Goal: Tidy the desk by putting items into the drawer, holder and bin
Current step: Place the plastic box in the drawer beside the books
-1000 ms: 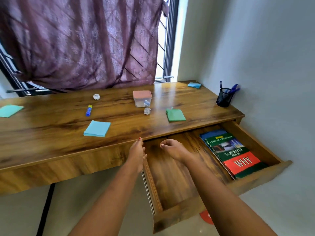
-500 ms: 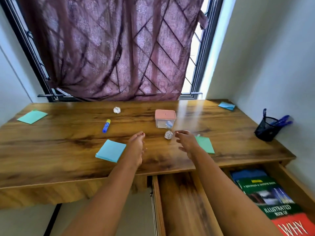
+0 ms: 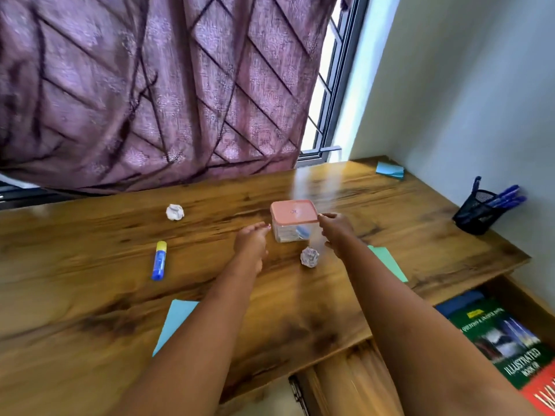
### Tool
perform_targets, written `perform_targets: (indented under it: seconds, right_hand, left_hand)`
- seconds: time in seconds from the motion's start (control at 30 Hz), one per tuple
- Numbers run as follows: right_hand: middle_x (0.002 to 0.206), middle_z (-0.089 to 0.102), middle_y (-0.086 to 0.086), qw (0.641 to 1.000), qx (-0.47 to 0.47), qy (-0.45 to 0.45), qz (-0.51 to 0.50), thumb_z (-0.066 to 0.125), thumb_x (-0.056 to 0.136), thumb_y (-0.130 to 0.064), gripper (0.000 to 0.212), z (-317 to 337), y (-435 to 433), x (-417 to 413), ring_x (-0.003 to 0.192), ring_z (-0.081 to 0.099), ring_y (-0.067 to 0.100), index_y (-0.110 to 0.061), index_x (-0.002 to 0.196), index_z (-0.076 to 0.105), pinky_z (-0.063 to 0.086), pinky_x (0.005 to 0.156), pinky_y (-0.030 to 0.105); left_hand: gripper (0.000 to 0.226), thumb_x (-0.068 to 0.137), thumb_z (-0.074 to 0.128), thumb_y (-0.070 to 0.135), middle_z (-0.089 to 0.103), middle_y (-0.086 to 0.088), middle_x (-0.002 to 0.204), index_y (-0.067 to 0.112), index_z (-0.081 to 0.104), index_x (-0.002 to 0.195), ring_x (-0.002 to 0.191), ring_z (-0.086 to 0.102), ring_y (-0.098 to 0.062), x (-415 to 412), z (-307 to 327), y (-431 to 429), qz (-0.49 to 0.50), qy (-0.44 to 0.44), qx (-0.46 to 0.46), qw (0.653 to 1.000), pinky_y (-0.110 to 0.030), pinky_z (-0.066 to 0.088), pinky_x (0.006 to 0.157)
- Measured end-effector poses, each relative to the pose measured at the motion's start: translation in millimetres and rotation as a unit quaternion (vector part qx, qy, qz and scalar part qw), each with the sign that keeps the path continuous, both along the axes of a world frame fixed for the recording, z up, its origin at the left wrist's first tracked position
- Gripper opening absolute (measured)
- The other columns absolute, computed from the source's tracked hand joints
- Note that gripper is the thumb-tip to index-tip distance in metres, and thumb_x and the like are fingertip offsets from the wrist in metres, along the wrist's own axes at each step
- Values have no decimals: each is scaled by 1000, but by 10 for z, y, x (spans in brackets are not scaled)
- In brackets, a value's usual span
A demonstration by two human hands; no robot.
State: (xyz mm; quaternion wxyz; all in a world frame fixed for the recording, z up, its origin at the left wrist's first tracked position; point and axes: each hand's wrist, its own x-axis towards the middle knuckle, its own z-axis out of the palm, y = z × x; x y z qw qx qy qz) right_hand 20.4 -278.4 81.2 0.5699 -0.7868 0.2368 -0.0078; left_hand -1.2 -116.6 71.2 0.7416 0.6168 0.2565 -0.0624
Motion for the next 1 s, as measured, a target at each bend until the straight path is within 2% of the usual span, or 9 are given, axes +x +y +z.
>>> perform_targets:
  seconds: [0.13,0.2,0.3,0.4,0.53,0.63,0.87,1.0]
  right_hand:
    - [115,66,12,999,-28,5,-33,56,93,-28,33,-66,98,179,93,57,22,-10,121,62,49,87,38]
    - [116,66,14,998,-35,13,-51,58,92,-28,33,-106,117,226,97,62,26,-9,119,63,50,87,39]
    - [102,68,14,997,13,22,-79,62,90,-27,29,-133,110,236,74,64,22,-9,114,63,50,60,29]
    - [80,65,8,994,57,26,-88,65,88,-19,20,-119,77,248,61,59,15,-9,106,61,43,51,23]
    - [72,59,9,991,104,32,-84,64,88,-11,11,-60,67,232,59,56,17,-8,95,55,42,53,24]
    - [72,58,10,990,112,27,-83,62,90,-9,11,-38,88,218,59,55,18,-6,97,54,41,54,25]
    - [77,63,11,991,97,24,-91,63,90,-11,18,-25,95,160,62,61,17,-5,106,57,47,53,25]
    - [83,63,18,991,94,-9,-97,61,90,-8,24,-51,124,34,62,60,18,2,112,59,52,60,27]
  left_hand:
    - [28,88,64,15,63,-6,96,13,65,116,59,46,-12,278,-55,24,-29,-5,17,999,-25,38,52]
    - [27,87,67,16,62,-6,89,11,66,113,54,45,-12,387,-74,22,-39,-13,20,999,-24,37,51]
    - [27,84,71,18,65,-6,83,9,67,109,53,49,-13,489,-117,-5,-59,-21,31,998,-24,42,52]
    - [27,83,71,12,70,-12,92,10,65,109,53,56,-15,551,-173,-56,-57,-17,23,998,-32,53,61]
    - [18,81,69,2,70,-14,87,9,66,97,52,61,-17,635,-215,-65,-47,-20,21,998,-36,55,64]
    - [15,80,69,-1,70,-15,80,8,65,91,50,61,-18,674,-213,-46,-44,-15,23,999,-35,55,62]
    - [21,79,69,-2,70,-10,76,9,66,96,50,62,-15,631,-221,-50,-34,-19,19,999,-26,52,48]
    - [24,80,68,-3,68,-9,77,6,66,102,48,59,-12,490,-195,-56,-40,-46,24,998,-26,54,51]
